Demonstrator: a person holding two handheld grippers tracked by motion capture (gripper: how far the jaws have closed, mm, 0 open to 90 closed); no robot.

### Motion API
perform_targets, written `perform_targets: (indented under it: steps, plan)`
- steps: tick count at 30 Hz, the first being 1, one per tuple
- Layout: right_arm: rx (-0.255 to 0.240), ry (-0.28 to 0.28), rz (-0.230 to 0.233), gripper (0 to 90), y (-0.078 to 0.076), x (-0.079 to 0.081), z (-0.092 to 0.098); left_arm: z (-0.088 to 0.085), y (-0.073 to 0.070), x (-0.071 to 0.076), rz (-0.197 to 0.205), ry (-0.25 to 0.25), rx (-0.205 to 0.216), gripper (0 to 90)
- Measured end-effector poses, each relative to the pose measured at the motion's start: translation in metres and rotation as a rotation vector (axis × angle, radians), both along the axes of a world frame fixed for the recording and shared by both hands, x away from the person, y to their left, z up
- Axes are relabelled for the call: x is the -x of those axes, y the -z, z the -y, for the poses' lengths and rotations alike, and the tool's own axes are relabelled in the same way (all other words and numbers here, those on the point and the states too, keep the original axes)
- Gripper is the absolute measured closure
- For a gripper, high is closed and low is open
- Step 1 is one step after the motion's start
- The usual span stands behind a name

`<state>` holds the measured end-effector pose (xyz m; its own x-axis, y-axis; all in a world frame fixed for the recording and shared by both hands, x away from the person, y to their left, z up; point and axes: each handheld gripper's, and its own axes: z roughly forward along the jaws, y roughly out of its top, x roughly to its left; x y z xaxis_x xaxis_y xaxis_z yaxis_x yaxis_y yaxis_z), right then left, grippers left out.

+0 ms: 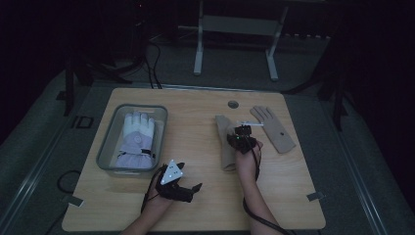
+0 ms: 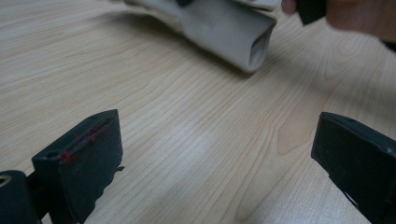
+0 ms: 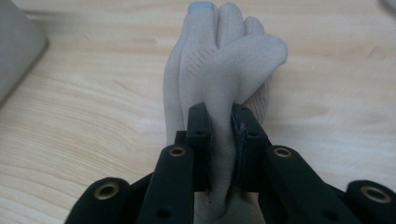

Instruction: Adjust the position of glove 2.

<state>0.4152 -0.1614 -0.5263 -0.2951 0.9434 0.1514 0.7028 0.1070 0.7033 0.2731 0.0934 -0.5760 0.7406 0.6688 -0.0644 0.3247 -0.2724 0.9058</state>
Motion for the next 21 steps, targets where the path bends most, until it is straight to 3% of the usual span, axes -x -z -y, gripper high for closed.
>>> perform_targets:
  steps: [8, 16, 21]
  plan:
    - [0.009, -0.040, -0.049, 58.4, 0.020, 0.000, -0.006, 0.000, 0.000, 0.000, -0.003, 0.001, -0.002, 2.4]
    - [0.029, -0.097, -0.064, 54.5, 0.025, 0.005, -0.012, 0.000, 0.000, 0.000, 0.001, 0.001, -0.006, 2.4]
    - [0.020, -0.113, -0.057, 50.3, 0.017, 0.009, -0.009, 0.000, 0.000, 0.001, 0.002, 0.001, -0.004, 2.4]
